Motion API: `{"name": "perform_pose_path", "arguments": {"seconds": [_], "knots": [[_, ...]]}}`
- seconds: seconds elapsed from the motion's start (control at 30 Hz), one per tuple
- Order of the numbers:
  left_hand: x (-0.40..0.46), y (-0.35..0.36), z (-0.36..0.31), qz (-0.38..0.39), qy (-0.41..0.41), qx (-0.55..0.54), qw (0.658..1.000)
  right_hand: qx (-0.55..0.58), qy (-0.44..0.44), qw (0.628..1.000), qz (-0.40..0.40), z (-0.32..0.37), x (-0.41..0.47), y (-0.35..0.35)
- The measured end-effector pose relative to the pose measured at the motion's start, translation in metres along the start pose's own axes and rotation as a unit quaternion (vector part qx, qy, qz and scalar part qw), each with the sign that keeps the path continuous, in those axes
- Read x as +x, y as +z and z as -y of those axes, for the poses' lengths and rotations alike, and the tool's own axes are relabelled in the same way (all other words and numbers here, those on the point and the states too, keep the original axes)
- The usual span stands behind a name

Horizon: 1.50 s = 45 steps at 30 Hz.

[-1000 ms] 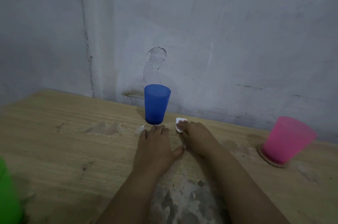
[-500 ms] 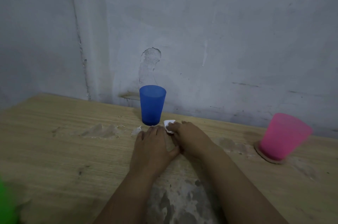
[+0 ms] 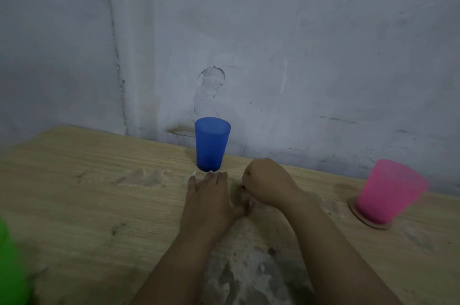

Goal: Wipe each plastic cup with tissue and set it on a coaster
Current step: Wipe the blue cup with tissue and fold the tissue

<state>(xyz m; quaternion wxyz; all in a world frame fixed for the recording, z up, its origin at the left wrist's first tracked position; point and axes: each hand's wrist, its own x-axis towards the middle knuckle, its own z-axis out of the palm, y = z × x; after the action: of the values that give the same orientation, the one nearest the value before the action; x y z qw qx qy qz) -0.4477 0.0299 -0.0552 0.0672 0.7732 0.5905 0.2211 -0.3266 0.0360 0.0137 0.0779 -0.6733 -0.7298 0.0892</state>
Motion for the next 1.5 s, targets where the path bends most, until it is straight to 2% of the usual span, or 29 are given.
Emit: {"name": "perform_pose_path", "arguments": {"seconds": [0.1,0.23,0.27,0.37,0.53,0.6,0.73,0.83,0.97,1.13,1.37,1.5], "knots": [[-0.001,-0.001,0.000,-0.014,0.001,0.003,1.000,0.182,0.050,0.982,-0.033,-0.016,0.004,-0.007],[-0.002,-0.007,-0.004,-0.031,0.013,-0.047,0.998,0.420,0.144,0.894,-0.051,-0.045,0.008,-0.003],[-0.003,-0.008,-0.005,-0.037,0.013,-0.074,0.997,0.430,0.143,0.890,-0.051,-0.052,0.010,0.001],[-0.004,-0.009,-0.007,-0.064,0.007,-0.169,0.983,0.394,0.111,0.912,-0.038,-0.067,0.018,0.017],[0.001,-0.007,-0.007,-0.089,0.038,-0.271,0.958,0.508,0.068,0.858,-0.028,-0.054,0.007,0.010],[0.002,-0.008,-0.007,-0.102,0.030,-0.285,0.953,0.519,0.042,0.854,-0.017,-0.050,0.005,0.008],[0.001,-0.013,-0.008,-0.120,0.010,-0.313,0.942,0.475,-0.010,0.880,-0.013,-0.047,0.001,0.006],[0.001,-0.016,-0.009,-0.122,0.010,-0.327,0.937,0.455,-0.012,0.890,-0.022,-0.047,0.002,0.006],[0.001,-0.017,-0.008,-0.131,-0.010,-0.348,0.928,0.498,-0.007,0.867,-0.012,-0.046,0.002,0.008],[0.003,-0.018,-0.006,-0.155,-0.071,-0.418,0.892,0.617,-0.013,0.787,0.018,-0.045,-0.001,0.015],[0.005,-0.019,-0.005,-0.150,-0.107,-0.502,0.845,0.651,-0.015,0.759,-0.004,-0.042,0.001,0.019],[0.004,-0.021,-0.006,-0.146,-0.095,-0.517,0.838,0.656,-0.027,0.754,-0.008,-0.042,0.001,0.018]]}}
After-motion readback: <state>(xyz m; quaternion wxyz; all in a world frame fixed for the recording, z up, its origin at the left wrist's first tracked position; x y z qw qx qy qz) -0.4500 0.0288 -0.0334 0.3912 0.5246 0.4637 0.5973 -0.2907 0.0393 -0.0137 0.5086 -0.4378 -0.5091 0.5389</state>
